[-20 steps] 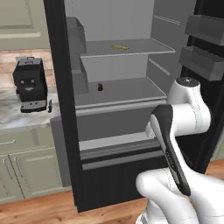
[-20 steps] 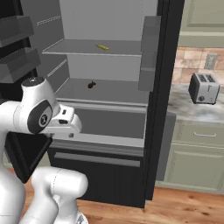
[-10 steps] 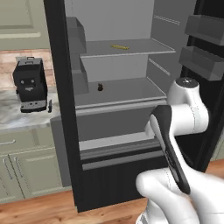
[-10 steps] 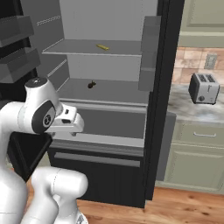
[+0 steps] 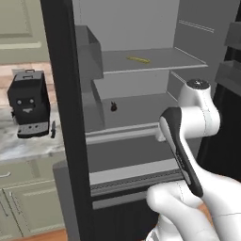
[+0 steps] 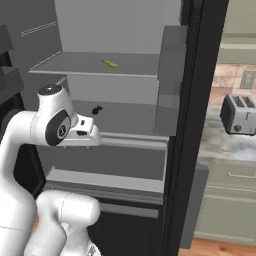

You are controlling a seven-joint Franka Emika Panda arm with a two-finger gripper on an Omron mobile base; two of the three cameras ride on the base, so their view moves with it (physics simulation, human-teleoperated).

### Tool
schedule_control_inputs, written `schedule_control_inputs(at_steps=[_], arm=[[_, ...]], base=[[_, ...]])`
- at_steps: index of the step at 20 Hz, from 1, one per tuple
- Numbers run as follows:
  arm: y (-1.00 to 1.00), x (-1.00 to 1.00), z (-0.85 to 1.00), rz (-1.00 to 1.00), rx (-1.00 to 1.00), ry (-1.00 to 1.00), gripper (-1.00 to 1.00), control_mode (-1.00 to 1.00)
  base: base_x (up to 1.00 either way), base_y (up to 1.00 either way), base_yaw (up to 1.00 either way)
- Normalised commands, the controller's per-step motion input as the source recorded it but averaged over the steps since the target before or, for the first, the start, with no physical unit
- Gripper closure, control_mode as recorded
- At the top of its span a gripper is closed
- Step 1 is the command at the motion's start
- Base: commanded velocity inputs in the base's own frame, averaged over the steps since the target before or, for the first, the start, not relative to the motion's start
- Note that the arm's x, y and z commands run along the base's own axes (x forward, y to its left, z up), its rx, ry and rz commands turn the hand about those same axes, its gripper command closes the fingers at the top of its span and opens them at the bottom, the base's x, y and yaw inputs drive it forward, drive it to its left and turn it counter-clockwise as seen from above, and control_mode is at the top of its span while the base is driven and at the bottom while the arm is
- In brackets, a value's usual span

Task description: Retrieve the butter from the fridge and place it on a plate on the dining table. Then retrieve the butter knife by the fridge and place it near the plate.

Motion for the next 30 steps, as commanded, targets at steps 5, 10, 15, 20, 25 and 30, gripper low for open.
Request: schedule_control_inputs(at_steps=[5, 10, 15, 20, 25, 30], arm=[[0.0, 0.0, 0.0, 0.0, 0.0, 0.0, -1.0, 1.0], [0.0, 0.0, 0.0, 0.0, 0.0, 0.0, -1.0, 1.0], [0.0, 0.0, 0.0, 0.0, 0.0, 0.0, -1.0, 1.0], [0.0, 0.0, 0.0, 0.0, 0.0, 0.0, -1.0, 1.0], [0.0, 0.0, 0.0, 0.0, 0.0, 0.0, -1.0, -1.0], [-0.04, -0.19, 0.08, 0.01, -0.02, -0.13, -1.0, -1.0]], base=[[0.62, 0.0, 0.0], [0.57, -0.04, 0.0], [0.56, -0.05, 0.0], [0.47, -0.03, 0.0], [0.08, 0.0, 0.0], [0.0, 0.0, 0.0]])
